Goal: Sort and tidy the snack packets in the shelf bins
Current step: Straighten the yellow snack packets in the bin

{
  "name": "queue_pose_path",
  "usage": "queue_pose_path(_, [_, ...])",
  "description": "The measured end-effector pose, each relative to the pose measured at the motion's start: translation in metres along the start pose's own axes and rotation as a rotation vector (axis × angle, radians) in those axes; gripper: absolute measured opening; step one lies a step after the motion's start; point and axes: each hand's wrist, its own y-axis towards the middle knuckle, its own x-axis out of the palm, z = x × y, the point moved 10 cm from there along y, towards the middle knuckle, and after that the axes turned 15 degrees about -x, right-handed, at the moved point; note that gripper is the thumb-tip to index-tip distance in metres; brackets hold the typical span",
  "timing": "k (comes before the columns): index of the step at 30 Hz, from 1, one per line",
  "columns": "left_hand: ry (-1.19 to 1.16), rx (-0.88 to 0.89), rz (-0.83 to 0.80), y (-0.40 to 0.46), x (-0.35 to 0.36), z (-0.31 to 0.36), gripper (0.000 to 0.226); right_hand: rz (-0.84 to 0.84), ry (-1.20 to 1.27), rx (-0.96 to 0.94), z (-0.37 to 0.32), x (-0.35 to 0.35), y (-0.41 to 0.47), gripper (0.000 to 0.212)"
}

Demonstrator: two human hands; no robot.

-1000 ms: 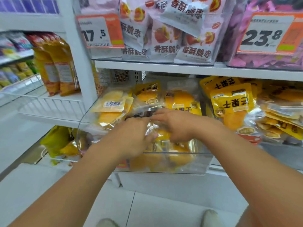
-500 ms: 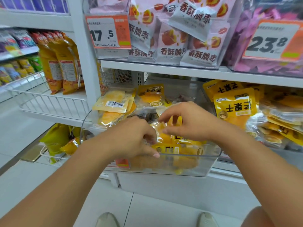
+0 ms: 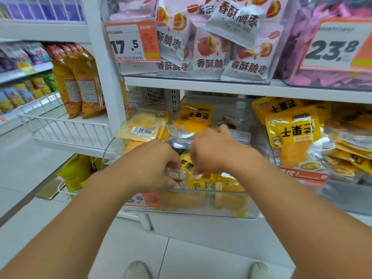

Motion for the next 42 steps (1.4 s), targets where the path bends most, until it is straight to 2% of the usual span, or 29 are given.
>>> queue_pose_path(2, [-0.052,-0.002,-0.019,0.000,-0.001,-0.001,0.026,0.019,0.028,0.029,0.010,-0.012,-0.017,0.019])
queue_pose_path(6, [-0.142,0.058,-0.016,0.000,-0.002,0.006,0.009,0.060,-0.091,0.040,0.018,-0.033,-0.061,0.039])
queue_pose_path(7, [-0.178,0.092,0.009,0.000,-0.005,0.012,0.005,0.081,-0.079,0.031,0.019,-0.034,-0.070,0.037])
queue_pose_path(10, [-0.192,0.142,0.048,0.000,-0.003,0.030,0.004,0.248,0.184,0.003,0.025,-0.032,-0.082,0.023])
queue_pose_path(13, [-0.324,0.190,0.036,0.005,0.009,0.048,0.003,0.399,0.254,-0.061,0.026,-0.033,-0.071,0.014])
queue_pose_path(17, [-0.499,0.161,0.108,0.011,0.023,0.058,0.012,0.316,0.364,-0.154,0.019,-0.019,-0.037,0.039])
queue_pose_path(19, [-0.594,0.147,0.094,0.010,0.018,0.062,0.015,0.317,0.618,-0.150,0.019,-0.012,-0.026,0.045])
queue_pose_path(21, [-0.621,0.149,0.071,0.004,0.001,0.055,0.008,0.378,0.912,-0.111,0.023,-0.011,-0.018,0.035])
queue_pose_path(22, [-0.590,0.143,0.129,0.000,-0.013,0.042,0.010,0.436,0.964,-0.107,0.026,-0.016,-0.015,0.030])
queue_pose_path(24, [-0.516,0.099,0.318,-0.013,-0.046,0.004,0.021,0.499,0.923,-0.146,0.024,-0.027,-0.009,0.055])
queue_pose_path(26, [-0.454,0.030,0.472,-0.029,-0.068,-0.033,0.022,0.364,0.809,-0.220,-0.001,-0.025,0.000,0.074])
queue_pose_path(27, [-0.423,-0.001,0.494,-0.032,-0.069,-0.046,0.030,0.250,0.741,-0.255,-0.018,-0.017,0.005,0.071])
queue_pose_path(29, [-0.337,-0.057,0.386,-0.024,-0.053,-0.061,0.060,0.072,0.639,-0.280,-0.045,0.002,0.013,0.062])
queue_pose_path(31, [-0.232,-0.077,0.223,-0.012,-0.025,-0.063,0.085,0.041,0.608,-0.277,-0.055,0.012,0.022,0.070])
queue_pose_path(33, [-0.113,-0.084,0.144,-0.003,-0.006,-0.060,0.088,0.021,0.611,-0.217,-0.048,0.021,0.028,0.088])
queue_pose_path(36, [-0.039,-0.118,0.150,0.002,-0.002,-0.060,0.079,-0.050,0.641,-0.143,-0.039,0.029,0.027,0.101])
queue_pose_path(37, [-0.038,-0.119,0.156,0.003,-0.004,-0.060,0.078,-0.047,0.652,-0.135,-0.037,0.028,0.028,0.093])
queue_pose_path(39, [-0.059,-0.111,0.147,0.003,-0.006,-0.060,0.076,0.020,0.662,-0.126,-0.031,0.023,0.031,0.048])
queue_pose_path(40, [-0.085,-0.112,0.145,0.002,-0.008,-0.062,0.077,0.037,0.651,-0.135,-0.029,0.021,0.032,0.032])
queue_pose_path(42, [-0.145,-0.110,0.172,0.001,-0.015,-0.064,0.072,-0.005,0.687,-0.140,-0.022,0.023,0.029,0.040])
